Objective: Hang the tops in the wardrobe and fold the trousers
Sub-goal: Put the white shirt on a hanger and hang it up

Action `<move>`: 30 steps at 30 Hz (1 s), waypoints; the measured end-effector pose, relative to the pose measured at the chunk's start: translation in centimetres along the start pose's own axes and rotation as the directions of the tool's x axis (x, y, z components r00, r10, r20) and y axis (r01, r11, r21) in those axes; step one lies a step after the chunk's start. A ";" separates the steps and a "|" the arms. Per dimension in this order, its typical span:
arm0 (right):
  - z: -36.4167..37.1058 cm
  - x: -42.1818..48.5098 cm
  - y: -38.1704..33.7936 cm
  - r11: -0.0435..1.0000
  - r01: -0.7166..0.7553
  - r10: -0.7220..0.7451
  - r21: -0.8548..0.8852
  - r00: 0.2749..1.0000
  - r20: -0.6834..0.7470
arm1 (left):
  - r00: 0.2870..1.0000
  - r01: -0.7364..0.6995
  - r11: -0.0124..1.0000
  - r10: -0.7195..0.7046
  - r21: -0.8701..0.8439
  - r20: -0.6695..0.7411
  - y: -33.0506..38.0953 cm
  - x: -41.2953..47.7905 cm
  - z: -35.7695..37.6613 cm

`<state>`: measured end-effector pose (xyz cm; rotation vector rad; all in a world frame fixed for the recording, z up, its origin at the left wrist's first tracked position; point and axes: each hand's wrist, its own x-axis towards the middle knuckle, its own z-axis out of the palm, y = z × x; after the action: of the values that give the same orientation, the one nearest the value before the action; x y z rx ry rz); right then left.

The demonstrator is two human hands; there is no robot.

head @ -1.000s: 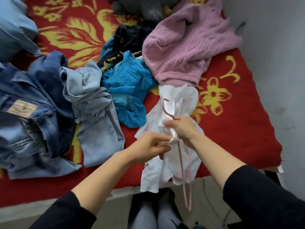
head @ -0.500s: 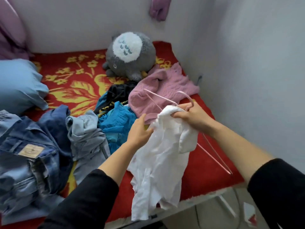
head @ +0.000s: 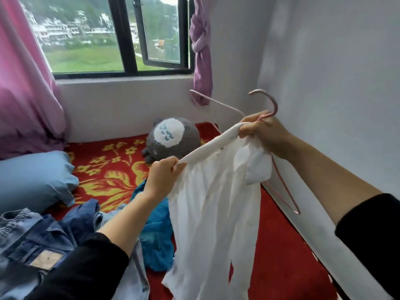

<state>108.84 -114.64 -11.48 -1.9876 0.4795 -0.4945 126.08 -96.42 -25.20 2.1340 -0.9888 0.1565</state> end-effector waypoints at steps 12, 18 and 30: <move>-1.1 3.6 -3.1 0.980 0.184 -0.169 0.074 0.970 -0.174 | 0.988 -0.134 0.974 0.119 -0.182 -0.094 5.1 4.6 -16.2; -0.2 5.6 -1.9 0.992 0.122 -0.126 -0.030 0.969 -0.211 | 0.992 0.052 0.966 -0.022 0.253 -0.122 0.6 5.0 -17.4; 3.9 6.3 3.2 0.996 -0.034 0.040 -0.085 0.997 0.071 | 0.830 0.553 0.798 -0.552 -0.239 0.075 -0.1 7.1 -13.9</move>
<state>115.83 -116.45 -15.15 -2.0659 0.4982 -0.3828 133.78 -91.12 -12.71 2.0883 -0.3213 -0.2503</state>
